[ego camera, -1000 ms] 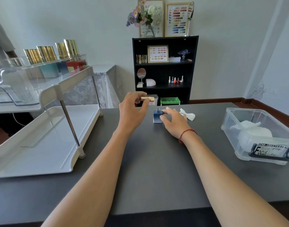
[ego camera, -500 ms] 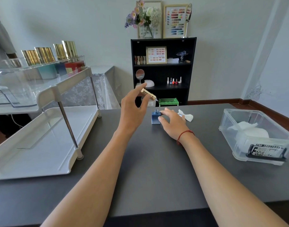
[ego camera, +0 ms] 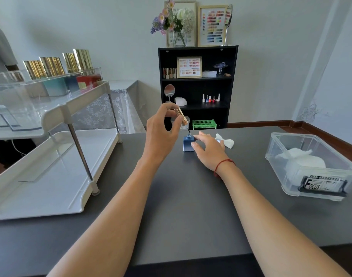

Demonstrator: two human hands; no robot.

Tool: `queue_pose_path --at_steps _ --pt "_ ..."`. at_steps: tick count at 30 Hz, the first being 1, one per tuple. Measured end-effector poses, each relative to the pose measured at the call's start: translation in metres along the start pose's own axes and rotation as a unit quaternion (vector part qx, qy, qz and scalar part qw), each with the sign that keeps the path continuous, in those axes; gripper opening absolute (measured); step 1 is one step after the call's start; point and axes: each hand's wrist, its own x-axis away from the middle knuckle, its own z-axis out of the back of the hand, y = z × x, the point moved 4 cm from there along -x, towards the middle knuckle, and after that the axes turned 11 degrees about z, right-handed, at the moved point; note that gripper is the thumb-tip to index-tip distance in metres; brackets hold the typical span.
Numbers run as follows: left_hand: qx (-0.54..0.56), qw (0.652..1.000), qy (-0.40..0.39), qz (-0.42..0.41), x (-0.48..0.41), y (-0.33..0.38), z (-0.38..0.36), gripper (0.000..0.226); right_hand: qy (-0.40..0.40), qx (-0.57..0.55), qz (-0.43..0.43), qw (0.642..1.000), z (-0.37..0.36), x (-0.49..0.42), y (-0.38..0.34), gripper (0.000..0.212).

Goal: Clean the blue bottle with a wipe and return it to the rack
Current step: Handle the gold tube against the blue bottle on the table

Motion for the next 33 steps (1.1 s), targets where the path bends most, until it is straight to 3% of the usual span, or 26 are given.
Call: queue_pose_path --at_steps 12,17,23,33 --pt "-0.025 0.999 -0.041 -0.003 0.002 -0.007 -0.009 0.019 -0.003 0.008 0.004 1.000 -0.001 -0.002 0.002 0.039" --pt "-0.024 0.995 -0.074 0.058 0.004 -0.017 -0.016 0.043 -0.003 0.016 0.004 1.000 -0.002 -0.003 0.002 0.038" --pt "-0.047 0.991 -0.093 0.083 0.006 -0.026 -0.022 0.021 0.005 -0.001 0.007 1.000 -0.002 -0.003 0.003 0.034" --pt "-0.118 0.984 -0.090 0.100 0.009 -0.021 -0.022 0.016 0.005 0.004 0.008 1.000 -0.002 -0.003 0.003 0.034"
